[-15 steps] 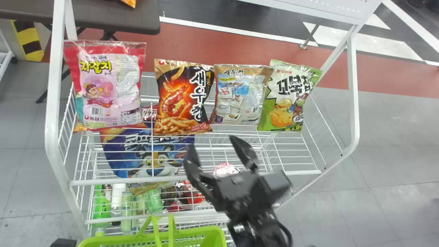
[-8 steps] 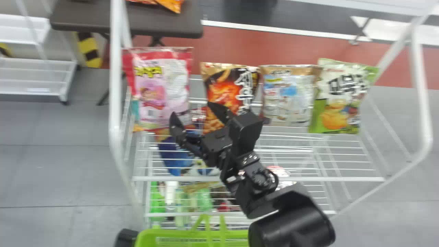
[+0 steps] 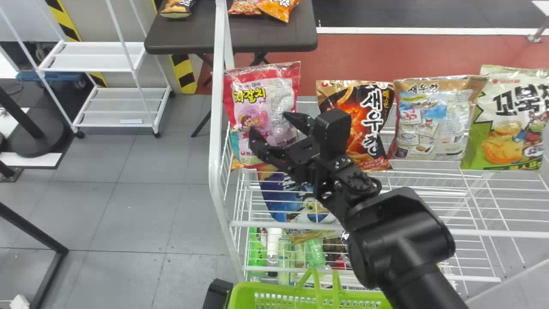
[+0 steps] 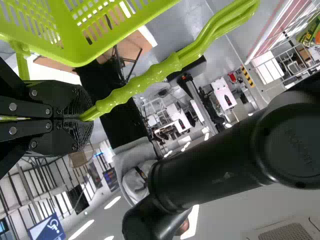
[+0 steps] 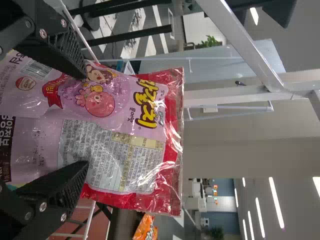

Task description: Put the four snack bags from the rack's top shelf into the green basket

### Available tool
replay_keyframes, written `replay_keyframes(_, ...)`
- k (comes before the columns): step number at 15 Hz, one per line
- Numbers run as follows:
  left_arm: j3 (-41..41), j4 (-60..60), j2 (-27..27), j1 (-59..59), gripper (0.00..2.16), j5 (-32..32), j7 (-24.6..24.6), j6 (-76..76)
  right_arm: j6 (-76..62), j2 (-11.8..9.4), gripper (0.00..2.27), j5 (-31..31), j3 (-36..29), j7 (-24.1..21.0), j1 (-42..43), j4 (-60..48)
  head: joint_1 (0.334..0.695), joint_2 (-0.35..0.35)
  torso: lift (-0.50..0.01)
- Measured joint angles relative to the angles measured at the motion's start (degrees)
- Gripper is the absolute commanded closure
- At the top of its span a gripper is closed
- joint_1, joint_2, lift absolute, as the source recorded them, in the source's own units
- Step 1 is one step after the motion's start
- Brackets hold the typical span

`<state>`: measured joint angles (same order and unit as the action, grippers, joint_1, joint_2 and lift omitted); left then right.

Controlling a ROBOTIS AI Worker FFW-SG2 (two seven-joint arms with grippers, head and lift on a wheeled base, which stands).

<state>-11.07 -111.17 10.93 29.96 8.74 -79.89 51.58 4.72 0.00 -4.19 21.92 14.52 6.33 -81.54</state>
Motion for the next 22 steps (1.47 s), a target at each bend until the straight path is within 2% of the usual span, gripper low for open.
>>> replay_keyframes(1, 0.0, 0.1, 0.04, -0.02, 2.05, 0.09, 0.0, -0.17, 1.21, 0.0, 2.04, 0.18, 0.22, 0.17, 0.55, 0.29, 0.695, 0.052, 0.0)
replay_keyframes(2, 0.0, 0.14, 0.07, -0.03, 2.05, 0.13, 0.0, -0.26, 2.71, 0.01, 2.08, 0.22, 0.38, 0.24, 0.7, 0.11, 0.695, 0.055, 0.0)
replay_keyframes(9, -0.15, 0.41, -0.52, 0.0, 2.05, -0.17, 0.0, -0.29, 5.77, 0.0, 2.11, 0.25, -0.29, 1.57, -5.58, -9.37, 0.695, 0.063, 0.0)
replay_keyframes(14, -0.09, 0.07, -0.67, 0.24, 2.05, -0.38, 0.0, -0.29, 12.16, 0.0, 2.11, 0.83, -2.29, -0.09, -15.87, -24.76, 0.695, 0.035, 0.0)
replay_keyframes(16, -0.08, 0.0, -0.84, 0.27, 2.05, -0.54, -0.03, -0.29, 15.44, -0.87, 2.11, 0.52, -4.07, -2.25, -20.8, -31.97, 0.695, -0.01, 0.0)
replay_keyframes(18, 0.03, -0.03, -1.05, 0.27, 2.05, -0.65, -0.13, -0.29, 16.59, -3.28, 2.11, 0.36, -6.03, -3.47, -26.52, -39.4, 0.695, -0.093, 0.0)
replay_keyframes(21, 0.45, -0.55, -1.28, 0.44, 2.05, -0.66, -0.33, -0.29, 17.33, -6.16, 2.11, -0.89, -10.58, -3.45, -35.54, -49.63, 0.695, -0.171, 0.0)
replay_keyframes(22, 0.67, -0.84, -1.41, 0.61, 2.05, -0.68, -0.35, -0.29, 17.76, -6.89, 2.11, -1.07, -12.12, -3.45, -38.27, -52.46, 0.695, -0.238, 0.0)
